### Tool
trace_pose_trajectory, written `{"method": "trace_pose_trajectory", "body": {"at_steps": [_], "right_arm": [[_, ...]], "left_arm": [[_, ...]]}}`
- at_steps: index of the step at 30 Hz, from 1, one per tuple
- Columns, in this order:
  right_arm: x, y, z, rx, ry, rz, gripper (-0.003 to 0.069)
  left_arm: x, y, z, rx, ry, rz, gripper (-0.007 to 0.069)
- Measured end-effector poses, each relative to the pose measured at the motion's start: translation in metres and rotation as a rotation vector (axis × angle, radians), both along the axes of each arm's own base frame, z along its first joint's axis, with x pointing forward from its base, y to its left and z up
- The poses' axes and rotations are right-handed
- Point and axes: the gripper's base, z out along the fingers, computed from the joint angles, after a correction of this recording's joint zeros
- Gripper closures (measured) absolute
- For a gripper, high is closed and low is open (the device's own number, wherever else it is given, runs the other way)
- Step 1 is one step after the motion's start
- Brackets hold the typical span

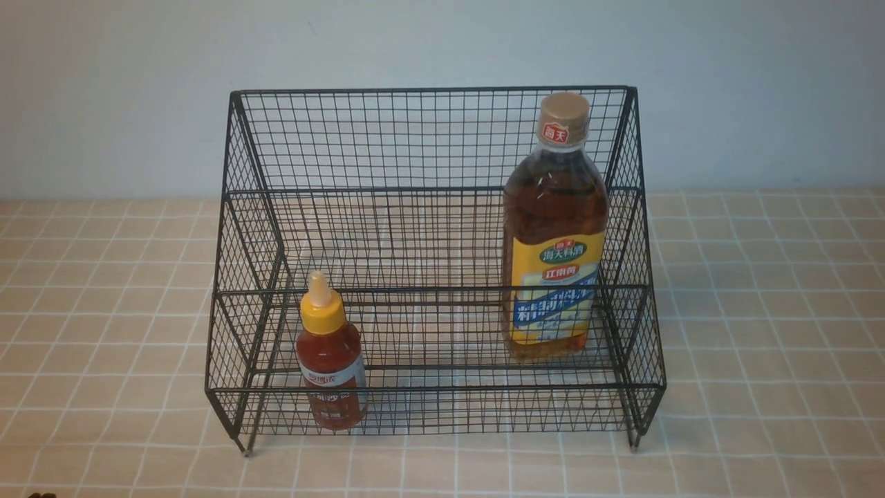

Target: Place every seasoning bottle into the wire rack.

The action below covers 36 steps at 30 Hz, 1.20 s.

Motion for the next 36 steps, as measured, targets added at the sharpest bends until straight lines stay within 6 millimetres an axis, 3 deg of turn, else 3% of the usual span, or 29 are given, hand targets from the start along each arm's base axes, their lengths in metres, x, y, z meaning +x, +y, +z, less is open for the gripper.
{"method": "trace_pose_trajectory", "body": {"at_steps": [1,3,4,9,14,36], "right_arm": [[0.002,0.001,-0.004,-0.007,0.012,-0.002,0.0672],[0.017,0.007,-0.039,-0.059,0.093,-0.054,0.0672],[0.018,0.007,-0.042,-0.063,0.098,-0.061,0.0672],[0.044,0.008,-0.13,-0.096,0.272,-0.275,0.0672],[0.049,0.003,-0.188,-0.083,0.37,-0.389,0.0672],[0.049,0.002,-0.189,-0.099,0.377,-0.403,0.0672]], "left_arm": [[0.0,0.0,0.0,0.0,0.0,0.0,0.0631],[0.0,0.0,0.0,0.0,0.0,0.0,0.0631],[0.0,0.0,0.0,0.0,0.0,0.0,0.0631],[0.0,0.0,0.0,0.0,0.0,0.0,0.0631],[0.0,0.0,0.0,0.0,0.0,0.0,0.0631],[0.0,0.0,0.0,0.0,0.0,0.0,0.0631]]}}
